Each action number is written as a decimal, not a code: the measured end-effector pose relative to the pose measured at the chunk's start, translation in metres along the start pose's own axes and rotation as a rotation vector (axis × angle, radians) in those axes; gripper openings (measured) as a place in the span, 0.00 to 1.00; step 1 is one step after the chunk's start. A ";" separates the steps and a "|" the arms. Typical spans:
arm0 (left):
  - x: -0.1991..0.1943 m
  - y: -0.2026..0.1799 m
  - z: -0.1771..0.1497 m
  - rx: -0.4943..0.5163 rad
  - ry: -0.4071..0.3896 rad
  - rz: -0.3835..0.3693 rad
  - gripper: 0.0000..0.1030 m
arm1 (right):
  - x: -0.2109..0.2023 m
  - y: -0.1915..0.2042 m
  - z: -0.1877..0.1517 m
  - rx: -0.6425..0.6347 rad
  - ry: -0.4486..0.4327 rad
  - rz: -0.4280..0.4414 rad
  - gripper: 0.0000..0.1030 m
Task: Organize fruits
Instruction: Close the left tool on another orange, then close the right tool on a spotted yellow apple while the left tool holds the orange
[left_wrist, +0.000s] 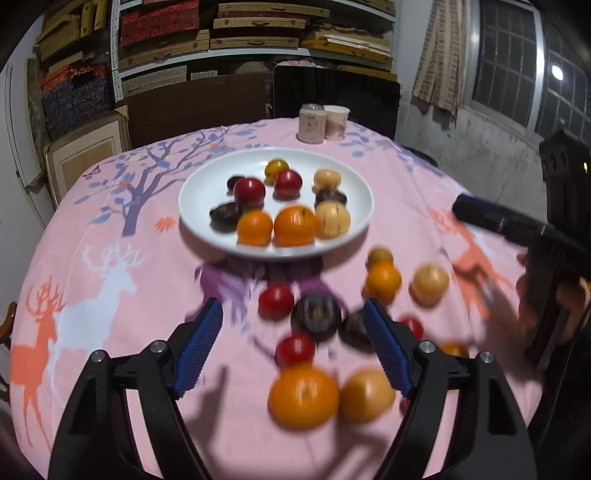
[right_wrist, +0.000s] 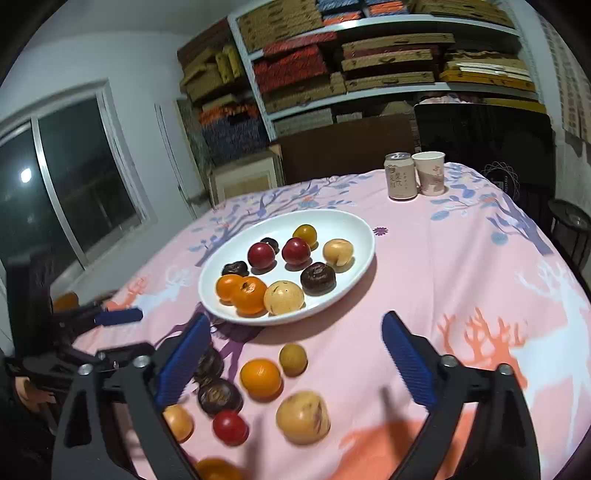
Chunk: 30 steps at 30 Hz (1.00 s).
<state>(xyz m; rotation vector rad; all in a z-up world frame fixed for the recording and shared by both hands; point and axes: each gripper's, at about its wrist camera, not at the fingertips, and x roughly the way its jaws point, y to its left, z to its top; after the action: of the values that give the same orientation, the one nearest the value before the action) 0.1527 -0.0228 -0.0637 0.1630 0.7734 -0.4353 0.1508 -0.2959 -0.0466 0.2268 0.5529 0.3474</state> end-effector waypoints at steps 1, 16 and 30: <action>-0.003 0.000 -0.010 0.005 0.017 0.001 0.75 | -0.007 -0.003 -0.009 0.020 -0.011 0.018 0.95; 0.036 0.016 -0.040 -0.086 0.167 -0.013 0.74 | -0.013 -0.032 -0.033 0.175 0.013 0.046 0.95; 0.010 0.051 -0.045 -0.314 0.018 -0.069 0.45 | 0.010 0.028 -0.037 -0.153 0.177 -0.045 0.51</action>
<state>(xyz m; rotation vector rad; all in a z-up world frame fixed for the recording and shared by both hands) 0.1528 0.0334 -0.1034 -0.1534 0.8566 -0.3721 0.1314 -0.2617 -0.0730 0.0356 0.7011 0.3659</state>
